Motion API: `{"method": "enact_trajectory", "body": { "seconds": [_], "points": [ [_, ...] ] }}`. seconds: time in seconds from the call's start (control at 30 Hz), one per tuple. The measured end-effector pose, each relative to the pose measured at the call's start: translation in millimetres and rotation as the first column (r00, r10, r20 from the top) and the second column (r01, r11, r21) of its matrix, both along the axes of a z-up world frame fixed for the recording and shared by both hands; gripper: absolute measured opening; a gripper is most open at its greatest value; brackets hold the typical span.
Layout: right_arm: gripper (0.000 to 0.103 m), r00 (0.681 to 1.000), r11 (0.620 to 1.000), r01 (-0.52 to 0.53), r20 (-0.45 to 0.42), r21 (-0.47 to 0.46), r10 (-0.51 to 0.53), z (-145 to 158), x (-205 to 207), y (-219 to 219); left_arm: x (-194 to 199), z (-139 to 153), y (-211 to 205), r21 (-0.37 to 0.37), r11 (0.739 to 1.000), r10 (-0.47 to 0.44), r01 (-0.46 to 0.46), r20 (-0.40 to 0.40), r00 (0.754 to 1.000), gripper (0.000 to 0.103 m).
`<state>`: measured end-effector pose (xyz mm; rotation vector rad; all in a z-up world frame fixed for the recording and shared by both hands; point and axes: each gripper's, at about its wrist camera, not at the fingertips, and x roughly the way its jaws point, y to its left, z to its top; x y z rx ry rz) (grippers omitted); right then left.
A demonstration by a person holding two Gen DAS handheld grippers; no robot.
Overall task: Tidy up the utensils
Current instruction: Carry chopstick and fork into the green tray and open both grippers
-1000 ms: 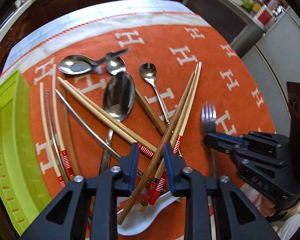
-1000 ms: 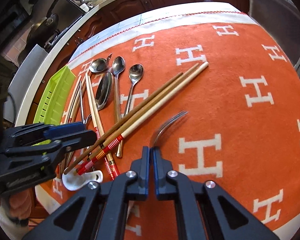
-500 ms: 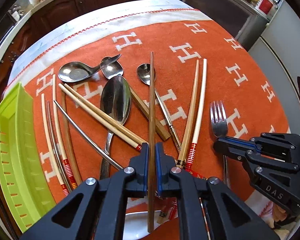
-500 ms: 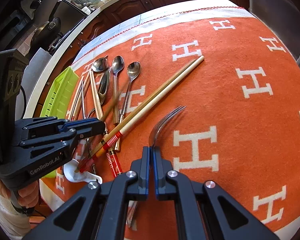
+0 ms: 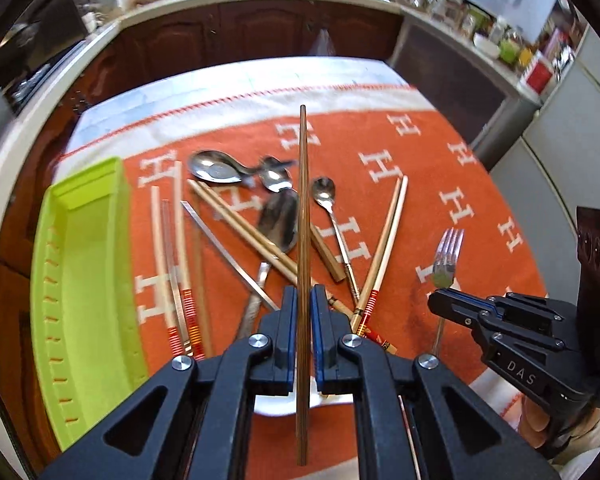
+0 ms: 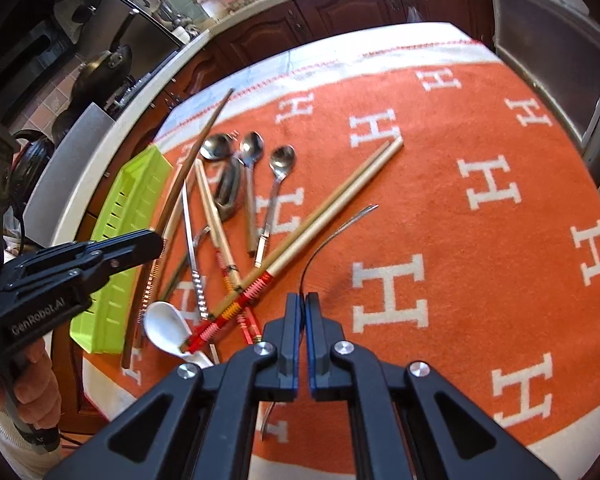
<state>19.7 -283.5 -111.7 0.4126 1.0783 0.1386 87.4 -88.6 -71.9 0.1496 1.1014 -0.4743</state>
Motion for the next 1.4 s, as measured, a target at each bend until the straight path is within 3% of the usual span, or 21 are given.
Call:
{"method": "enact_trajectory", "body": {
  "seconds": [0.23, 0.7, 0.93, 1.03, 1.23, 1.3, 1.37, 1.4],
  "points": [
    [0.003, 0.994, 0.998, -0.057, 0.097, 0.015, 0.055, 44.1, -4.4, 23.0, -11.9, 31.0, 58.3, -0.07, 0.99, 0.122, -0.12, 0.038, 0.992, 0.004],
    [0.003, 0.942, 0.954, -0.295, 0.187, 0.058, 0.28, 90.7, 38.5, 130.2, 10.7, 28.0, 165.2, -0.164, 0.92, 0.361, -0.355, 0.007, 0.932, 0.004],
    [0.003, 0.921, 0.926, -0.369, 0.165, 0.075, 0.354, 81.6, 70.7, 177.4, 33.0, 14.6, 194.8, -0.152, 0.887, 0.441, -0.437, -0.004, 0.897, 0.004],
    [0.003, 0.913, 0.907, -0.403, 0.128, 0.12, 0.388, 73.4, 80.5, 195.6, 34.9, 8.4, 200.3, -0.122, 0.89, 0.442, -0.438, 0.007, 0.897, 0.004],
    [0.003, 0.89, 0.885, -0.455, 0.086, 0.101, 0.448, 56.8, 88.8, 231.5, 35.0, -20.9, 209.7, -0.067, 0.884, 0.462, -0.463, -0.037, 0.886, 0.005],
    [0.003, 0.884, 0.88, -0.467, 0.063, 0.086, 0.463, 47.9, 90.9, 238.7, 32.2, -26.6, 212.0, -0.047, 0.88, 0.472, -0.473, -0.038, 0.881, 0.011],
    [0.005, 0.878, 0.876, -0.479, 0.038, 0.055, 0.477, 41.8, 92.3, 244.9, 28.9, -29.9, 216.1, -0.043, 0.868, 0.494, -0.495, -0.034, 0.869, 0.039],
    [0.007, 0.875, 0.874, -0.484, 0.025, 0.042, 0.483, 39.5, 92.6, 247.2, 27.7, -29.9, 219.3, -0.051, 0.861, 0.505, -0.506, -0.028, 0.863, 0.041]
  ]
}}
